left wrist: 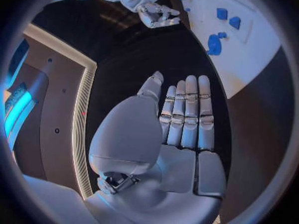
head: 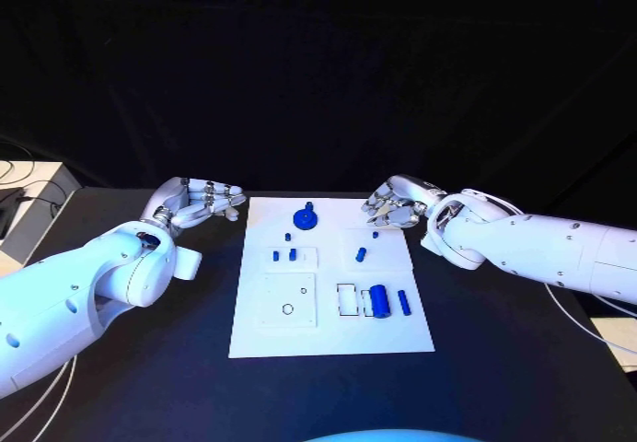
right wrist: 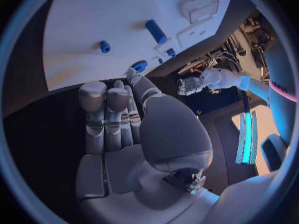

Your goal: Assemble the parts on the task board

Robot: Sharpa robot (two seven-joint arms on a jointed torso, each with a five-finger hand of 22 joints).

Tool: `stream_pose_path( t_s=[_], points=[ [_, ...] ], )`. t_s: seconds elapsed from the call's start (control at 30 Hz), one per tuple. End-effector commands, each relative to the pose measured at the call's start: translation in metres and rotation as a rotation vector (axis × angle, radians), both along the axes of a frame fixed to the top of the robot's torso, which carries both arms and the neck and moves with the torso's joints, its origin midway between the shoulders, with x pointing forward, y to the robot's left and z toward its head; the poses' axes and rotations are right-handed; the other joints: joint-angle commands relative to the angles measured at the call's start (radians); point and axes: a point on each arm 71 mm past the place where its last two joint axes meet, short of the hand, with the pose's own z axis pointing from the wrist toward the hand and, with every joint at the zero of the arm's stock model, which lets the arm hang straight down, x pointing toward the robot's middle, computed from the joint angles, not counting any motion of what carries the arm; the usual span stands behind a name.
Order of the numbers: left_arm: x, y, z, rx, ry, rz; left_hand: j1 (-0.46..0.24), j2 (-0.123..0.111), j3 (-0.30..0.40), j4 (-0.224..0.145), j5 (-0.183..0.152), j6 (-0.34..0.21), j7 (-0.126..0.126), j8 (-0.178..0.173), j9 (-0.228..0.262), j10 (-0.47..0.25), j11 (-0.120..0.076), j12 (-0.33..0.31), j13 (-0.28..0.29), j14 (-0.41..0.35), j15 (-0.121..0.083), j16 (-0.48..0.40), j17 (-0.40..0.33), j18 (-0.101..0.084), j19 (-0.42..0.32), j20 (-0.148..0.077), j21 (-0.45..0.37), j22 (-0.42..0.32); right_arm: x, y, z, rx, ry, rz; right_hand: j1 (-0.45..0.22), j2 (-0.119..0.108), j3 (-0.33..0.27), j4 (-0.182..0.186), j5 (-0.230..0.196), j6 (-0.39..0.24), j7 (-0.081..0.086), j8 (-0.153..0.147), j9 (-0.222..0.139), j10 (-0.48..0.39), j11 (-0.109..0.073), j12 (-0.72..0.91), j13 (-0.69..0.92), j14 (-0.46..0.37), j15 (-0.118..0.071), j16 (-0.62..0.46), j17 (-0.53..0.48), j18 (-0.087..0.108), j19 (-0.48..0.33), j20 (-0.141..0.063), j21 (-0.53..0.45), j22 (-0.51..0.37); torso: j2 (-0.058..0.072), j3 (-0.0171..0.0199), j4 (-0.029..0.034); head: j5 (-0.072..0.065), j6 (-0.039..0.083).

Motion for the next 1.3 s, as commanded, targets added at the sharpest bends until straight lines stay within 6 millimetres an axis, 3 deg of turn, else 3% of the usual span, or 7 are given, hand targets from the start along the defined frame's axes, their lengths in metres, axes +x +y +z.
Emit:
stream_pose_path(
  t_s=[0.03, 0.2, 0.3, 0.33, 0.6, 0.97, 1.3],
  points=[
    [-0.007, -0.001, 0.003, -0.190, 0.022, -0.036, 0.019, 0.009, -0.011, 0.004, 0.001, -0.008, 0.000, -0.002, -0.001, -0.020, 0.010, 0.003, 0.001, 0.013, 0.018, -0.127, -0.034, -0.020, -0.038, 0.015, -0.064, -0.056, -0.004, 0.002, -0.007, -0.218, -0.031, 0.013, 0.003, -0.021, 0.004, 0.011, 0.008, 0.007, -0.002, -0.006, -0.007, -0.018, 0.009, -0.010, -0.002, 0.002, 0.003, -0.009, -0.004, 0.012, 0.055, 0.008, -0.002, 0.078, -0.006, -0.0050, 0.0000, -0.004, -0.005],
    [-0.017, 0.000, 0.001, -0.221, 0.027, -0.078, 0.054, 0.023, -0.032, -0.012, 0.004, -0.029, 0.008, -0.004, -0.002, -0.094, 0.040, -0.003, -0.001, 0.074, 0.051, -0.426, -0.064, -0.024, -0.048, 0.052, -0.168, -0.247, -0.009, 0.005, -0.015, -0.296, -0.042, 0.002, 0.014, -0.055, 0.020, 0.059, 0.007, 0.009, -0.016, -0.006, -0.022, -0.083, 0.021, -0.004, -0.002, 0.003, 0.011, -0.016, -0.013, 0.022, 0.055, 0.016, -0.040, 0.061, -0.010, -0.0076, -0.0022, -0.007, -0.006],
    [-0.020, -0.001, 0.001, -0.226, 0.028, -0.090, 0.057, 0.035, -0.025, -0.027, 0.008, -0.027, 0.006, -0.002, -0.001, -0.111, 0.046, -0.006, -0.003, 0.039, 0.064, -0.435, -0.077, -0.020, -0.070, 0.071, -0.169, -0.361, -0.010, 0.008, -0.016, -0.310, -0.054, -0.001, 0.021, -0.064, 0.025, 0.077, 0.006, 0.008, -0.017, -0.007, -0.023, -0.084, 0.021, -0.005, -0.002, 0.002, 0.011, -0.017, -0.014, 0.023, 0.055, 0.016, -0.039, 0.059, -0.011, -0.0078, -0.0019, -0.006, -0.006],
    [-0.021, -0.001, 0.000, -0.228, 0.028, -0.093, 0.056, 0.035, -0.024, -0.030, 0.008, -0.027, 0.006, -0.002, -0.001, -0.111, 0.046, -0.007, -0.003, 0.032, 0.065, -0.439, -0.079, -0.018, -0.063, 0.075, -0.173, -0.385, -0.010, 0.009, -0.016, -0.313, -0.058, -0.002, 0.046, -0.089, 0.040, 0.130, 0.005, 0.008, -0.018, -0.007, -0.023, -0.085, 0.021, -0.004, -0.003, 0.004, 0.011, -0.018, -0.019, 0.024, 0.055, 0.016, -0.034, 0.052, -0.011, -0.0069, -0.0011, -0.006, -0.006],
    [-0.025, -0.001, -0.001, -0.235, 0.028, -0.106, 0.033, 0.038, 0.000, -0.070, 0.008, -0.031, 0.009, -0.002, -0.001, -0.119, 0.049, -0.006, -0.003, 0.024, 0.069, -0.438, -0.080, 0.006, 0.004, 0.089, -0.164, -0.675, -0.010, 0.015, -0.024, -0.345, -0.048, 0.002, 0.051, -0.090, 0.041, 0.131, 0.009, 0.005, -0.019, -0.007, -0.023, -0.086, 0.021, -0.006, -0.003, 0.003, 0.011, -0.017, -0.019, 0.025, 0.055, 0.016, -0.035, 0.050, -0.009, -0.0073, -0.0007, -0.005, -0.004],
    [-0.026, 0.001, -0.002, -0.233, 0.034, -0.100, 0.029, 0.038, 0.008, -0.079, 0.008, -0.033, 0.015, -0.003, -0.001, -0.125, 0.051, -0.006, -0.003, 0.019, 0.071, -0.438, -0.080, 0.012, 0.030, 0.087, -0.162, -0.731, -0.009, 0.018, -0.033, -0.369, -0.039, -0.002, 0.054, -0.085, 0.060, 0.128, 0.028, 0.009, -0.015, -0.007, -0.022, -0.080, 0.021, -0.007, -0.003, 0.004, 0.011, -0.015, -0.021, 0.025, 0.055, 0.016, -0.032, 0.047, -0.008, -0.0060, -0.0015, -0.001, -0.007],
    [-0.026, 0.003, -0.003, -0.229, 0.042, -0.085, 0.028, 0.041, 0.013, -0.078, 0.008, -0.034, 0.020, -0.002, -0.001, -0.125, 0.052, -0.006, -0.003, 0.021, 0.070, -0.438, -0.080, 0.015, 0.034, 0.087, -0.163, -0.732, -0.008, 0.020, -0.036, -0.371, -0.030, 0.002, 0.032, -0.081, 0.181, 0.116, 0.025, 0.026, -0.007, -0.007, -0.021, -0.063, 0.018, -0.010, -0.004, 0.003, 0.008, -0.010, -0.029, 0.023, 0.055, 0.014, -0.021, 0.042, -0.008, -0.0064, -0.0008, -0.002, -0.010]
  ],
)
